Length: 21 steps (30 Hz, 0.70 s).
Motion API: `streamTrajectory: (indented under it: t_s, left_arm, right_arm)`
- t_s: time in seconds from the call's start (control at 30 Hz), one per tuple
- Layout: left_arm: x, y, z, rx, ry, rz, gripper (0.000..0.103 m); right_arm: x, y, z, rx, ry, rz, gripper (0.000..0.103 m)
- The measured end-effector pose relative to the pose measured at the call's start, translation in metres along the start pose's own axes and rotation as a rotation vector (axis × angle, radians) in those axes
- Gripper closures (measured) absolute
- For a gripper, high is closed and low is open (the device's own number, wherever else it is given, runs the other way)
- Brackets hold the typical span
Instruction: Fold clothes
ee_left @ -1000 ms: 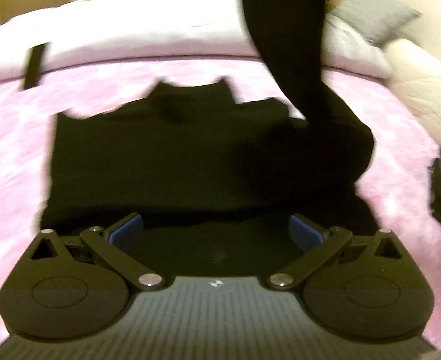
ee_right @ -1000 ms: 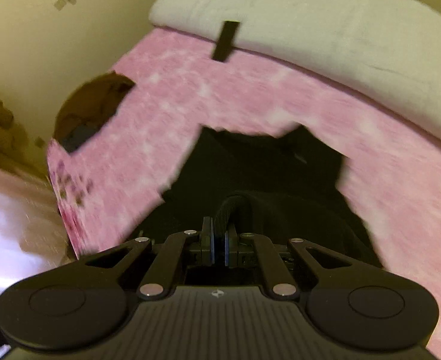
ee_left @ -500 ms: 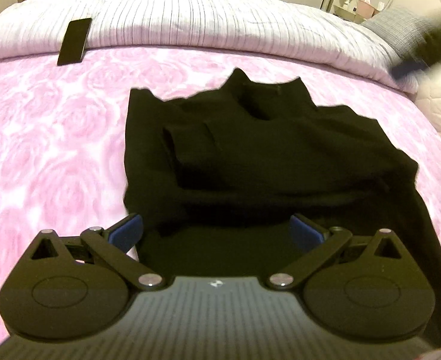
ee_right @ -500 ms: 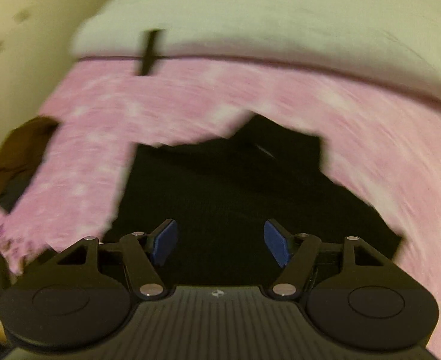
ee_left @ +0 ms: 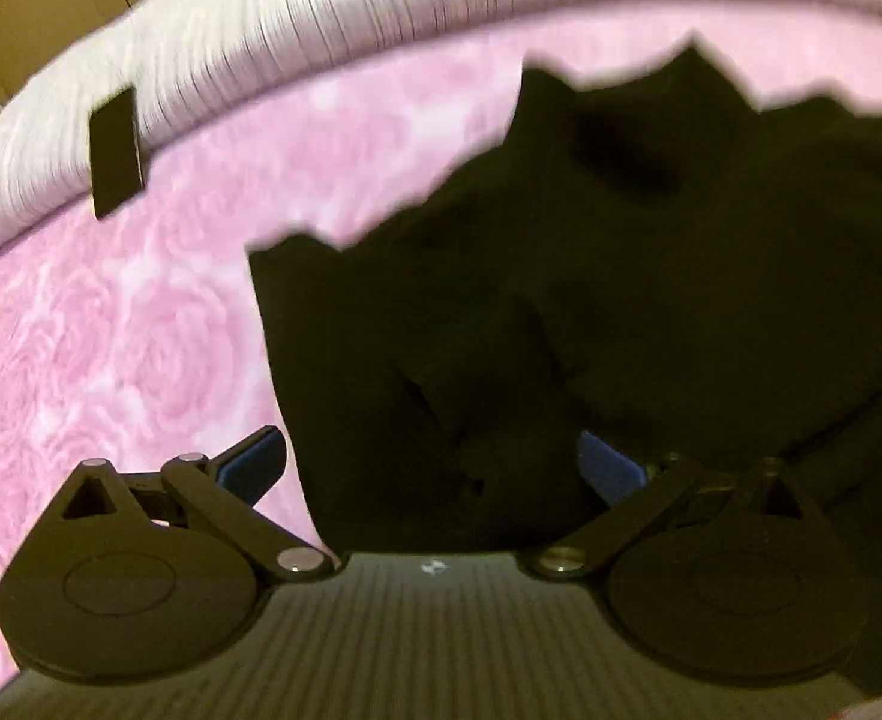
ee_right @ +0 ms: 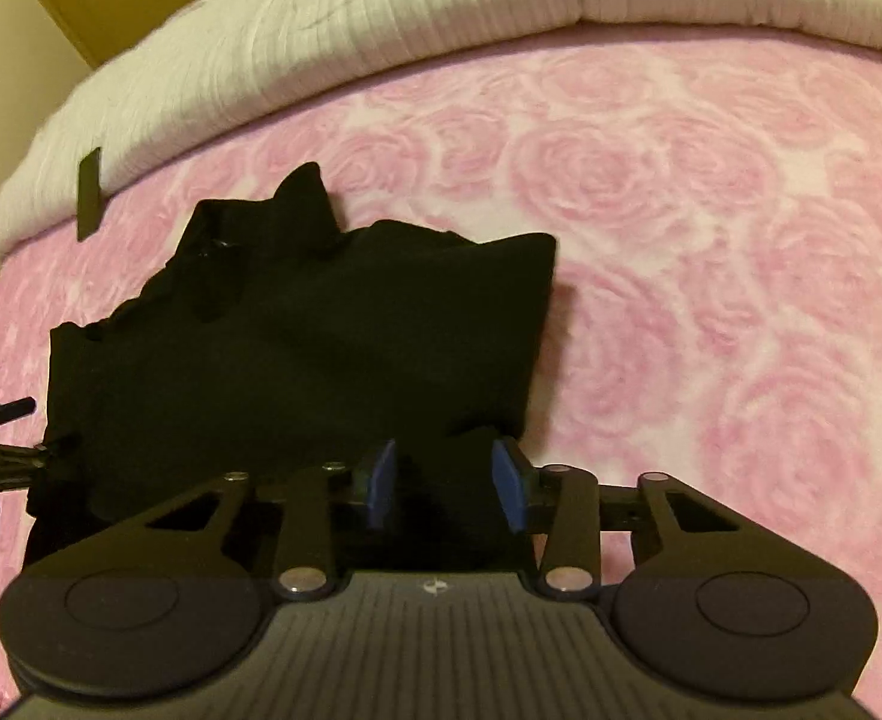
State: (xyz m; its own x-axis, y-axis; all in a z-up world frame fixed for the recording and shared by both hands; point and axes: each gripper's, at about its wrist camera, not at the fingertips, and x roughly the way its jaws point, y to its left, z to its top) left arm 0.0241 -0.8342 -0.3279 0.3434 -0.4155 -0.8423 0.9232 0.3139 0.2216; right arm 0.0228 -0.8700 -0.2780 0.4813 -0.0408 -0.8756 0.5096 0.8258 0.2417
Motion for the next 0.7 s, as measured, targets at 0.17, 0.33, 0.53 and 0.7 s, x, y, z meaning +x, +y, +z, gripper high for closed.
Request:
streamTrajectory:
  t_s: [0.17, 0.33, 0.53, 0.7]
  left_arm:
    - [-0.005, -0.001, 0.002, -0.012, 0.013, 0.015, 0.001]
    - [-0.053, -0.040, 0.023, 0.142, -0.094, -0.026, 0.001]
    - [-0.097, -0.170, 0.041, 0.456, -0.342, -0.326, 0.001]
    - [-0.087, -0.266, 0.030, 0.656, -0.383, -0.453, 0.006]
  right_arm:
    - [0.021, -0.008, -0.025, -0.049, 0.091, -0.042, 0.065]
    - [-0.013, -0.027, -0.036, 0.026, 0.044, 0.000, 0.063]
    - [-0.019, -0.054, -0.007, 0.078, -0.061, 0.061, 0.061]
    - [0.020, -0.081, 0.031, 0.109, -0.070, 0.129, 0.055]
